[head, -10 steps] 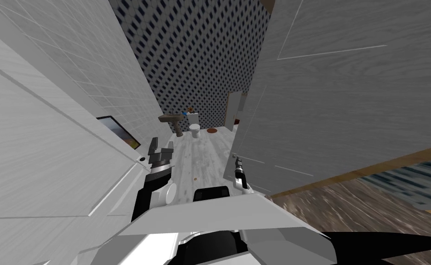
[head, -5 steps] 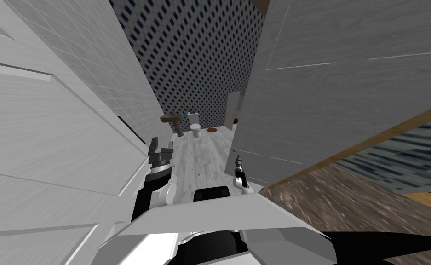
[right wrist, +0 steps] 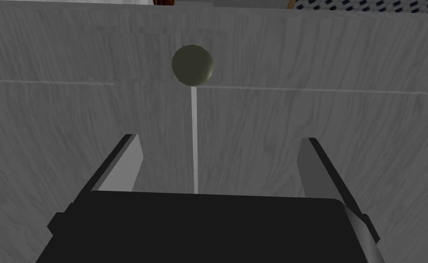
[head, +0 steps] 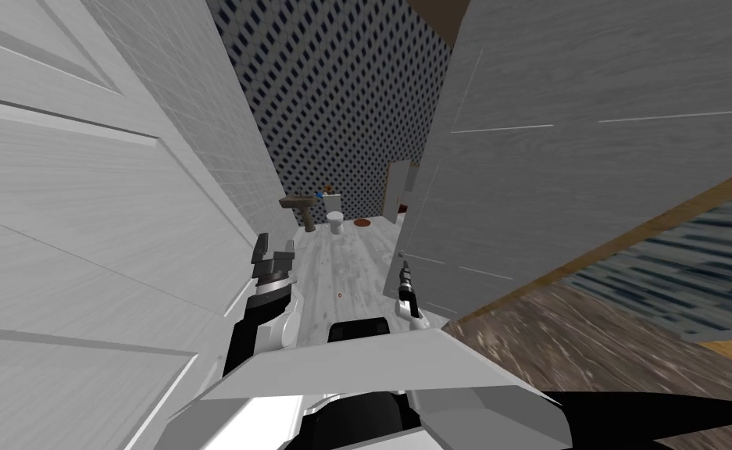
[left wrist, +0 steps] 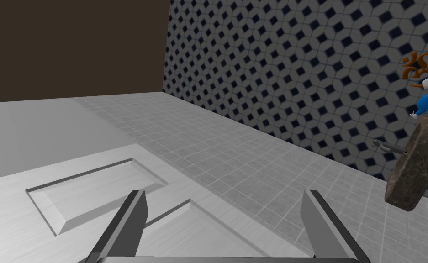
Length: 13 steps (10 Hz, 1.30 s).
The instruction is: Push the door open
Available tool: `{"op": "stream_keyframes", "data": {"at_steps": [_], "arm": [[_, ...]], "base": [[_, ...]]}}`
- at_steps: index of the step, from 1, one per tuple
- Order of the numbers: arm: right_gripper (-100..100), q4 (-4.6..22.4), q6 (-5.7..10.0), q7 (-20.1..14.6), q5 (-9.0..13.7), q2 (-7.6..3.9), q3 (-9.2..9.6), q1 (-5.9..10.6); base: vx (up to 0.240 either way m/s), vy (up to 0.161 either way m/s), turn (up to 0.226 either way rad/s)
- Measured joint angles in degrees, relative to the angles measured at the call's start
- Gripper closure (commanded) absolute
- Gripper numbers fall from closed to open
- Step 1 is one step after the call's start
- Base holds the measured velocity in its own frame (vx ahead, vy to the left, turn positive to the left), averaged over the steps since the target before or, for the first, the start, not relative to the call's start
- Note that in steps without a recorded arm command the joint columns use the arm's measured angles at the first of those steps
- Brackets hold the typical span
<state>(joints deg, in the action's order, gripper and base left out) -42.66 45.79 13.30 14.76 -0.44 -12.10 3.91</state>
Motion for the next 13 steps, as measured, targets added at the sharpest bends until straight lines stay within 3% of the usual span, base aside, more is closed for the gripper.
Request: {"op": "stream_keyframes", "data": {"at_steps": [2, 3, 5, 6, 11, 12, 13], "arm": [[-100, 0.53, 0.71, 0.47, 0.56, -0.79, -0.92, 0.19], [-100, 1.22, 1.43, 0.88, 0.94, -0.46, -1.59, 0.49], [-100, 2.22, 2.74, 1.77, 1.65, 1.49, -2.82, 0.84], [100, 2.27, 2.92, 1.85, 1.68, 1.59, -2.87, 0.88], [100, 2.23, 2.73, 1.77, 1.65, 1.5, -2.82, 0.83], [-100, 2.22, 2.74, 1.77, 1.65, 1.5, -2.82, 0.84], [-100, 2.73, 2.81, 1.68, 1.82, 0.21, -2.92, 1.17]], "base": [[0.224, -0.14, 0.163], [0.265, -0.162, 0.193], [0.137, -0.076, 0.05], [-0.012, 0.006, -0.008], [-0.014, 0.008, -0.001], [-0.076, 0.065, -0.051], [-0.163, 0.131, -0.082]]}}
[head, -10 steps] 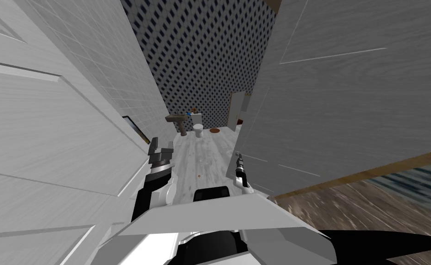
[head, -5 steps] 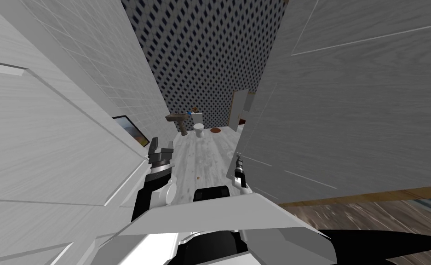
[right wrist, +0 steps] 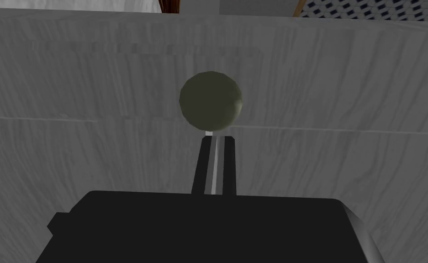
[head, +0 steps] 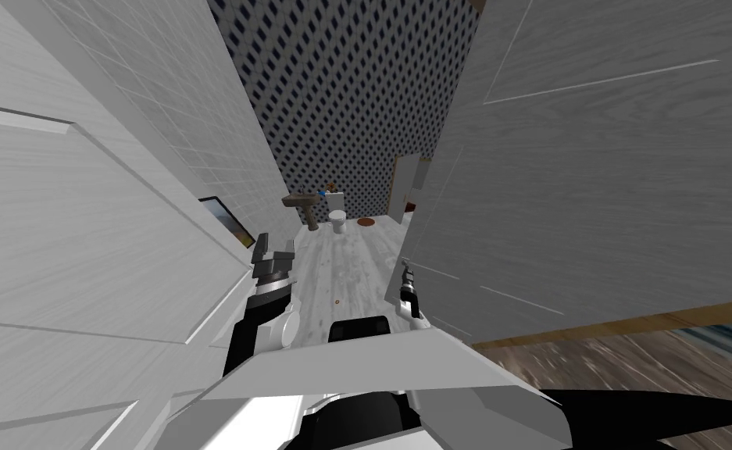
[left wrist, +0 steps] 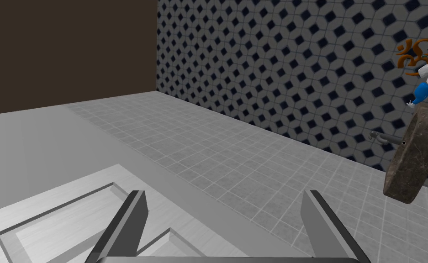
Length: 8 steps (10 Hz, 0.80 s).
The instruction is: Push the door open
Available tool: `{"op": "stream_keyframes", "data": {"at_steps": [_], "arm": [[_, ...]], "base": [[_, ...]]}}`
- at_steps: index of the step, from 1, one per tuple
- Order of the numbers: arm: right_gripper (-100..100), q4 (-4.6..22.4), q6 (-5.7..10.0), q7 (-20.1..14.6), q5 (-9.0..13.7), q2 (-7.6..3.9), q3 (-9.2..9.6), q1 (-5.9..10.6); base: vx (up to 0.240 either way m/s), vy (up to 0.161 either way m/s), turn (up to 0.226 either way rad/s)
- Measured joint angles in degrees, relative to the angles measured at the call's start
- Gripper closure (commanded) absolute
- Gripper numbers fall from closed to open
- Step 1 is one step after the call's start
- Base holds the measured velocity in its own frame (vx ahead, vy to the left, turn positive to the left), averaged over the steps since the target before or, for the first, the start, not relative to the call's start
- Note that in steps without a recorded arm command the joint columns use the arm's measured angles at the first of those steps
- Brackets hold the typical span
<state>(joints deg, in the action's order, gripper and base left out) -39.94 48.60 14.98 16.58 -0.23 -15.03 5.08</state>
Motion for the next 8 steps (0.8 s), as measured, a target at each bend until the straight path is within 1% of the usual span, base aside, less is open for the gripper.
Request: {"op": "stream_keyframes", "data": {"at_steps": [1, 2, 3, 4, 5, 6, 7, 8], "arm": [[-100, -1.49, -0.98, 0.45, 0.23, -0.53, -0.22, -0.26], [-100, -2.04, -1.73, 0.85, 0.45, -0.61, -0.39, -0.25], [-100, -1.56, -1.79, 1.04, 0.69, -0.16, -0.57, 0.17], [-100, -0.78, -1.73, 1.11, 0.97, 0.88, -0.8, 0.82], [-100, -2.12, -2.4, 1.33, 1.06, 2.06, -0.84, 0.22], [-100, -2.33, -2.62, 1.4, 1.06, 2.19, -0.83, 0.12], [-100, -2.64, -2.42, 1.69, 1.31, 1.42, -1.18, -0.19], [-100, -2.46, -1.89, 2.28, 1.7, 0.76, -1.76, -0.12]], "base": [[-0.176, 0.146, -0.075], [-0.222, 0.172, -0.065], [-0.225, 0.153, -0.058], [-0.137, 0.093, -0.035], [-0.052, 0.038, -0.007], [0.033, -0.041, 0.146], [0.147, -0.13, 0.207], [0.205, -0.144, 0.184]]}}
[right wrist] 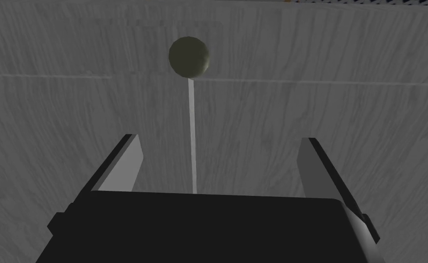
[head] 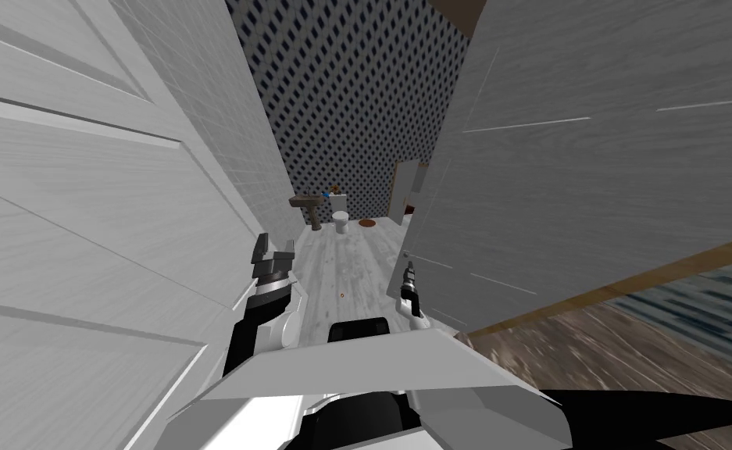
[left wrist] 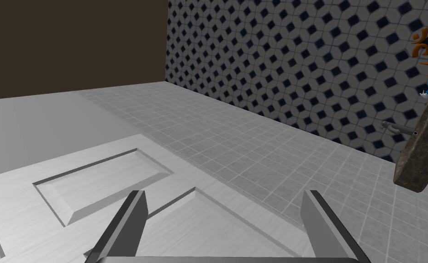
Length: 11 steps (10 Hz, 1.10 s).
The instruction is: Push the door open
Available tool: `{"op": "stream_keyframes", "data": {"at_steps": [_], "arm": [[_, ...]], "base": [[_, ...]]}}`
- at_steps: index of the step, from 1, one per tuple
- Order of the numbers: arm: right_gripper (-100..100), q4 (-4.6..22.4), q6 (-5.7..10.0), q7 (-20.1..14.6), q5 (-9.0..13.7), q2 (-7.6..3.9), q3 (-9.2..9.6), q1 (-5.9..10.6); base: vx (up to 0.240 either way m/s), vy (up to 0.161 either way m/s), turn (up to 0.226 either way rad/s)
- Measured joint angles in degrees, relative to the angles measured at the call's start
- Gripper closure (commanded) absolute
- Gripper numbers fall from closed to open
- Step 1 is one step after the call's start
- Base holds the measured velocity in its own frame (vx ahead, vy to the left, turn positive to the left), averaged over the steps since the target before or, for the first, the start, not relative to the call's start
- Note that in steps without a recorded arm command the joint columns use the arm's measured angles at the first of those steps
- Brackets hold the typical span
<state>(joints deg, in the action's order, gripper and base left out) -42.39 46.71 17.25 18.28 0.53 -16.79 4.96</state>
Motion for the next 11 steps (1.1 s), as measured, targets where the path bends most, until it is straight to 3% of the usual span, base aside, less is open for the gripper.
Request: {"op": "stream_keyframes", "data": {"at_steps": [1, 3, 4, 6, 7, 11], "arm": [[-100, 2.03, 1.07, 0.0, 0.57, -1.47, -0.74, 1.09], [-100, 0.63, 1.52, 0.71, 1.33, -1.39, -1.77, 0.02], [-100, 1.85, 2.46, 1.01, 1.75, -1.06, -2.37, 0.57], [-100, 2.53, 3.98, 1.89, 2.63, 1.29, -3.61, 0.63], [100, 2.53, 4.08, 1.96, 2.66, 1.4, -3.64, 0.63], [100, 2.61, 3.87, 1.86, 2.68, 1.25, -3.68, 0.54]], "base": [[0.187, -0.138, 0.21], [0.162, -0.154, 0.167], [0.151, -0.177, 0.237], [0.089, -0.104, 0.081], [-0.012, 0.009, -0.019], [-0.009, 0.011, -0.004]]}}
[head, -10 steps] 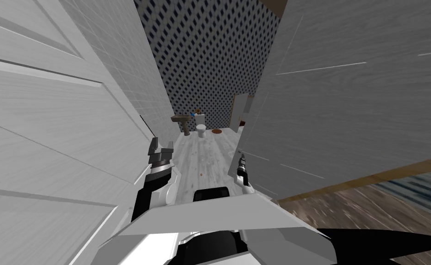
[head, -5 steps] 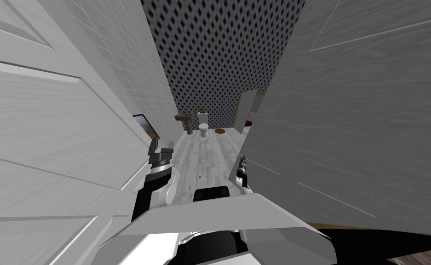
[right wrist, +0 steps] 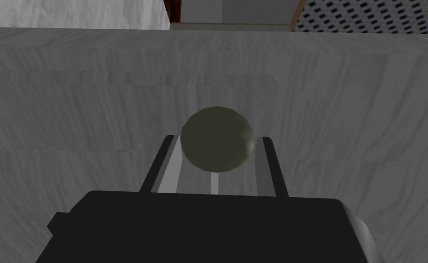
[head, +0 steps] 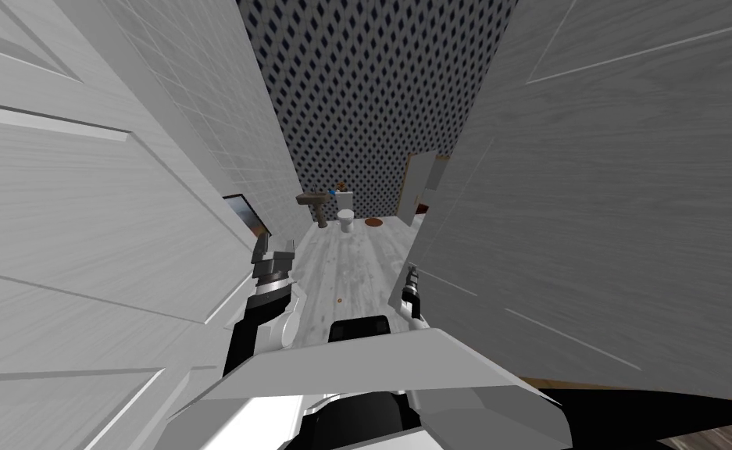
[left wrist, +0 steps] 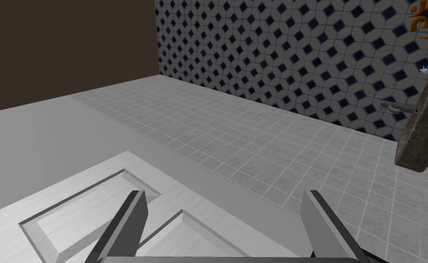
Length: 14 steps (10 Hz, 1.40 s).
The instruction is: Push the door open
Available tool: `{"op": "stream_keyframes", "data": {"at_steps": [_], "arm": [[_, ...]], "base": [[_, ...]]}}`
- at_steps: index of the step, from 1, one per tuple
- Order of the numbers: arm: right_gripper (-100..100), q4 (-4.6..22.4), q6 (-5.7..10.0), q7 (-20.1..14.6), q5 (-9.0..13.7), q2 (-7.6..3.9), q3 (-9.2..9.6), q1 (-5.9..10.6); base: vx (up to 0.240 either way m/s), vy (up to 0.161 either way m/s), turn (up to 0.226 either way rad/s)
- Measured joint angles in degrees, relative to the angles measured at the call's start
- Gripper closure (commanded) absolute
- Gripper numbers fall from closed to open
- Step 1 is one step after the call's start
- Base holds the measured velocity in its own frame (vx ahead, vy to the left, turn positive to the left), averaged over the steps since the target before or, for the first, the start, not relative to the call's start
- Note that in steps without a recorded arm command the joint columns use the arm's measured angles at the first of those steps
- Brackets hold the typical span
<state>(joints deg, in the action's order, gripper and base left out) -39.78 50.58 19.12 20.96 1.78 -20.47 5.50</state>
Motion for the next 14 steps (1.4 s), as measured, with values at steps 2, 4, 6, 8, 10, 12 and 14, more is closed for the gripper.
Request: {"op": "stream_keyframes", "data": {"at_steps": [2, 4, 6, 8, 10, 12, 14], "arm": [[100, 0.05, -0.04, 0.02, -0.01, 0.03, 0.01, -0.06], [100, 2.63, 0.15, -0.45, -0.53, -1.24, 0.24, 1.29], [-100, 1.01, -0.32, -0.28, -0.52, -2.28, 0.08, 0.78], [-100, 1.36, -0.57, -0.34, -0.29, -3.15, 0.09, 1.26], [-100, 1.07, -1.34, -0.11, -0.06, -3.02, 0.05, 1.62], [-100, 0.99, -2.04, 0.02, 0.21, -1.84, 0.03, 2.09], [-100, 1.87, -1.84, -0.21, 0.35, -0.85, 0.05, 2.61]], "base": [[0.011, -0.053, -0.118], [0.05, -0.13, -0.099], [-0.105, 0.113, -0.033], [-0.134, 0.158, -0.033], [-0.121, 0.19, -0.028], [-0.14, 0.178, -0.034], [0.009, 0.008, 0.073]]}}
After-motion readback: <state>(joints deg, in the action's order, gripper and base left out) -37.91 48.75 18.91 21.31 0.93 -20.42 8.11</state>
